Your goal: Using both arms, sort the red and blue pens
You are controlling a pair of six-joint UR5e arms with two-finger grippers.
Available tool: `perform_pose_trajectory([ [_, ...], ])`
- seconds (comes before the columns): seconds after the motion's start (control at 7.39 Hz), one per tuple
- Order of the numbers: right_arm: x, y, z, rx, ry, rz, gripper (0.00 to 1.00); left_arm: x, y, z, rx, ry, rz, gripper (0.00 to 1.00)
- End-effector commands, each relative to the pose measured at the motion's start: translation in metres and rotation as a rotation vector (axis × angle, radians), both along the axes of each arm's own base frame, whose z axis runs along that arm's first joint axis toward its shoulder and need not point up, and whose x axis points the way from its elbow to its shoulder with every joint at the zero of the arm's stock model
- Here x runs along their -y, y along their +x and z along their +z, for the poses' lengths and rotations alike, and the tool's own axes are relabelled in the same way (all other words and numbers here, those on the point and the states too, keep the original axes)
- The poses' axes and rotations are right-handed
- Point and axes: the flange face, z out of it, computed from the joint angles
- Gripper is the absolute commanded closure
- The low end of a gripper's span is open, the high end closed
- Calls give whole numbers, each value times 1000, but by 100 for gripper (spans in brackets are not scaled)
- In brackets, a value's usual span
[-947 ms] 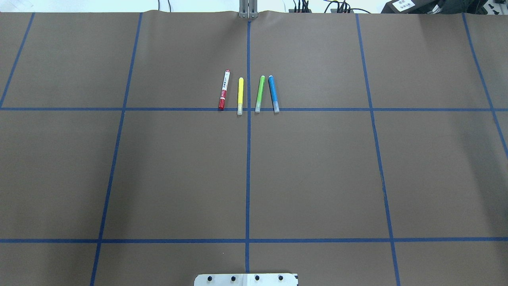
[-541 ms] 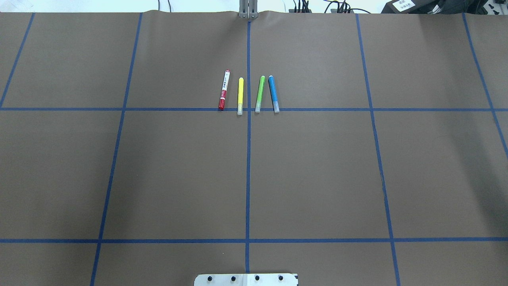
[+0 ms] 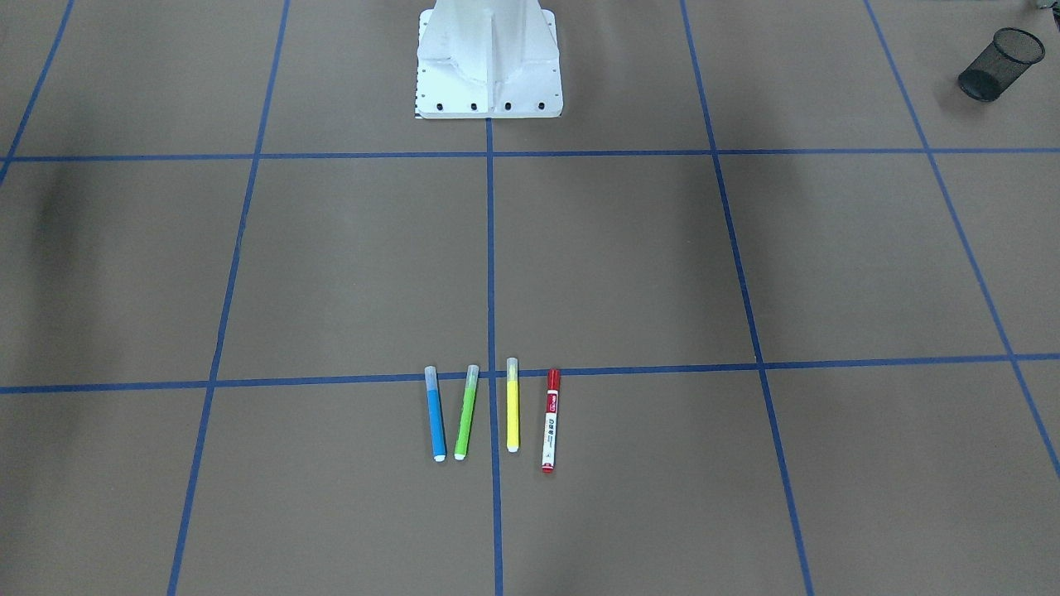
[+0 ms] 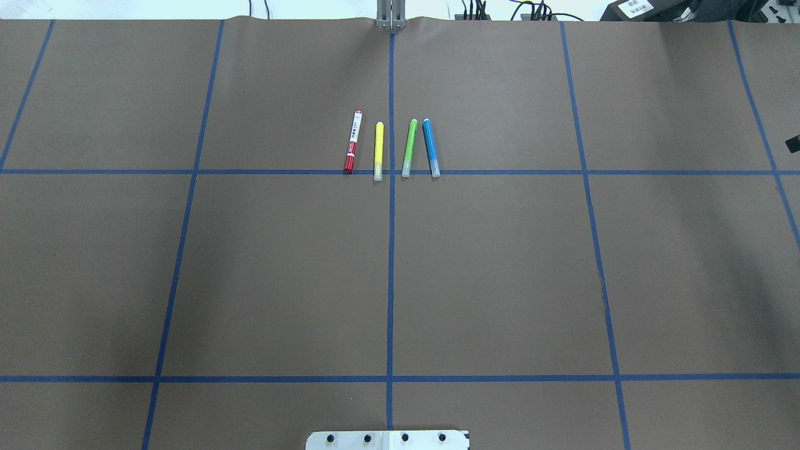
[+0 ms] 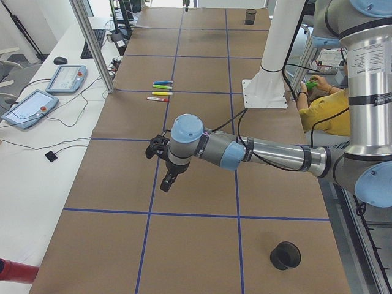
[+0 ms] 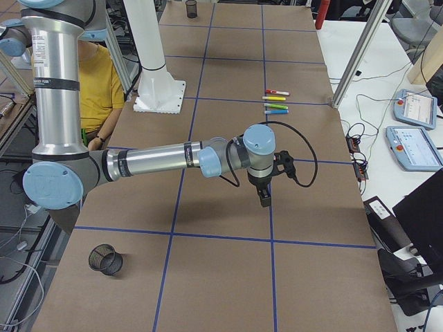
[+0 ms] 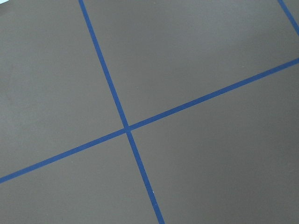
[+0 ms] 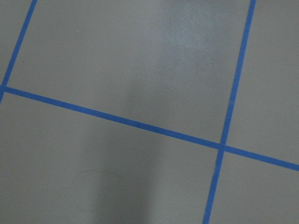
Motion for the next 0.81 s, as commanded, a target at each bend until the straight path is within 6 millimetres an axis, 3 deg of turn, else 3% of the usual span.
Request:
perform_pose_trajectory([
  [0.0,20,-63,-44,26,14,-49,1,35,57,-46,-67,-45,-4,0],
  [0.41,35,-143,-94,38,-47,-23,1,74,190,-119,-139,-124,60,0],
  [0.68,39,-209,-126,30,-100,8,1,107,262,-147,-159,-183,90,0],
])
